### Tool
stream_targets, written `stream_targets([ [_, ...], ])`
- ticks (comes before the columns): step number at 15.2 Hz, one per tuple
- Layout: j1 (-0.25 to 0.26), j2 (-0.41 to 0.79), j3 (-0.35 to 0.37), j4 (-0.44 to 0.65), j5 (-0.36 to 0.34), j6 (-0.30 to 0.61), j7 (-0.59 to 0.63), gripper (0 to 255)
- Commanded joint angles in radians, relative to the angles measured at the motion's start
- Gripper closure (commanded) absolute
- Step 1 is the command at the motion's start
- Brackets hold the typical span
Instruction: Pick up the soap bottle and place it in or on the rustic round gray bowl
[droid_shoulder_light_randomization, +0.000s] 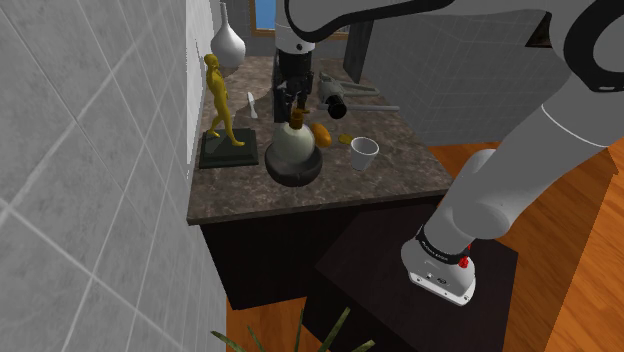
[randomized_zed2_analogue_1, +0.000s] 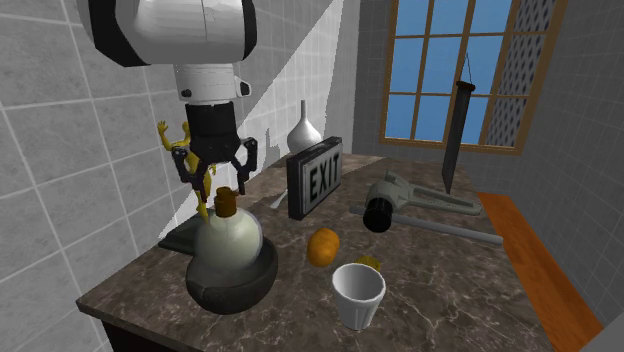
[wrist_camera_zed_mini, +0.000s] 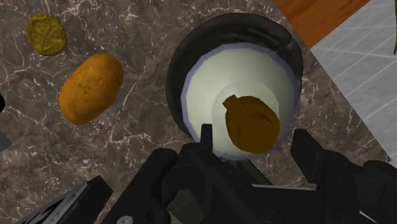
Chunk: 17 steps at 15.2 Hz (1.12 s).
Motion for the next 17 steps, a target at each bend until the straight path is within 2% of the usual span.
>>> stream_targets([
  [1,0.0,0.0,0.0,0.0,0.0,0.0,0.0,0],
  [5,0.0,0.0,0.0,0.0,0.0,0.0,0.0,0],
  [9,-0.001,0.0,-0.001,0.127,-0.001,-0.127,0.0,0],
  [17,-0.001,0.0,-0.001,0.127,-0.001,-0.127,0.0,0],
])
